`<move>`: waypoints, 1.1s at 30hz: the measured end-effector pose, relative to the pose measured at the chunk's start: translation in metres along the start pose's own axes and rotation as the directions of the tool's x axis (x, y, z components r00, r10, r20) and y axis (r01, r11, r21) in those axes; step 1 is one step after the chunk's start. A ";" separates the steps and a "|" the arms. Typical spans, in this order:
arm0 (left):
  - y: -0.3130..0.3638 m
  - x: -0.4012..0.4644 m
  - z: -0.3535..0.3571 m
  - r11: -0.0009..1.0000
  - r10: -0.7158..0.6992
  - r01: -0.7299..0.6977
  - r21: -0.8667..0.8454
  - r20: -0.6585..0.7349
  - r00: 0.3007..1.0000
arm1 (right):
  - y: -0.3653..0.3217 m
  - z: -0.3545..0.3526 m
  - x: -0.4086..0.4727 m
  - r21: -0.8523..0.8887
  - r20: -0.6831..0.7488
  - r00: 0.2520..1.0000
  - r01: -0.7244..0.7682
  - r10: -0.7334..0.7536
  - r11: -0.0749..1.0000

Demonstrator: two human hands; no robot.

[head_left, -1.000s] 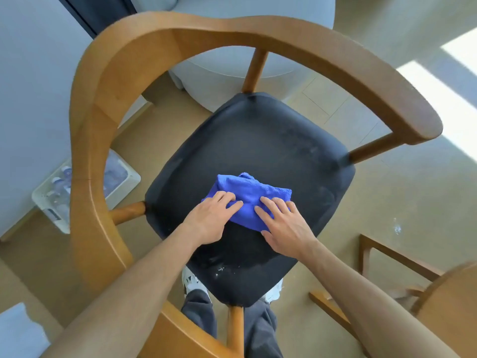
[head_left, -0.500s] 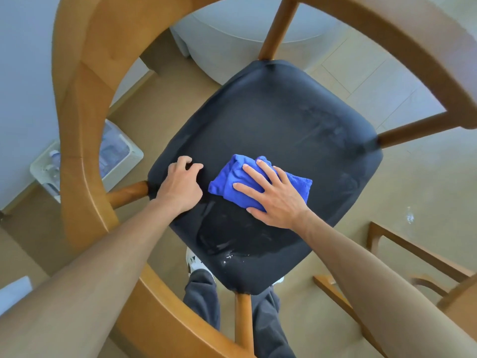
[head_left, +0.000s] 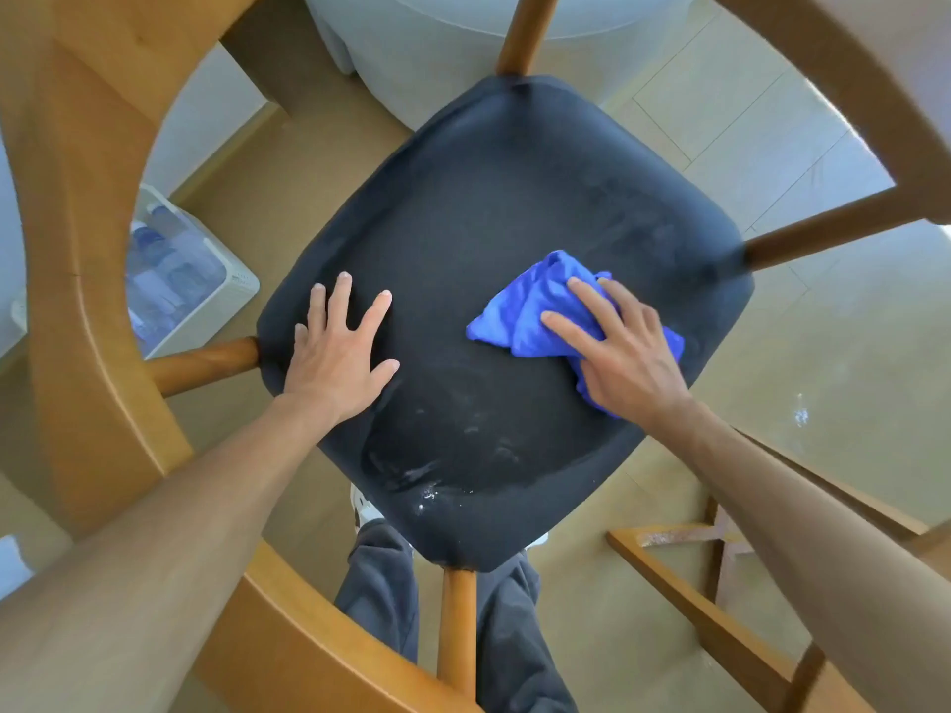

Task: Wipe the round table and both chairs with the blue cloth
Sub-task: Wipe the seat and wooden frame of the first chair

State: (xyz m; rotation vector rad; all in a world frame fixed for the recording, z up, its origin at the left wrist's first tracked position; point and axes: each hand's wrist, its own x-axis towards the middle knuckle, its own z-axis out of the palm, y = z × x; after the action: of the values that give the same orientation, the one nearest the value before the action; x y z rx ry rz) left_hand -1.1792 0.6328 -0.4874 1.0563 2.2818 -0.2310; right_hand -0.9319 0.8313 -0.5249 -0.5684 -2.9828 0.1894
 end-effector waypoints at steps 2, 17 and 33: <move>0.001 0.000 0.002 1.000 -0.001 0.001 -0.001 -0.012 1.000 | 0.031 -0.011 -0.008 0.003 -0.029 0.964 -0.265 0.265 0.964; -0.009 0.003 -0.015 0.913 -0.034 0.022 -0.408 -0.021 0.999 | -0.171 0.003 -0.006 0.189 0.010 0.865 -0.495 0.502 0.848; -0.005 -0.009 -0.008 0.935 -0.084 0.101 -0.341 0.066 0.994 | -0.161 0.023 -0.077 0.317 0.102 0.733 0.617 -0.672 0.721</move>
State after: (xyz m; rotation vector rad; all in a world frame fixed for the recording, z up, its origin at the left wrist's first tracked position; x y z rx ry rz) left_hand -1.1820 0.6272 -0.4762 0.7549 2.2235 0.1025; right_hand -0.9216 0.6518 -0.5310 0.5807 -3.0522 0.5970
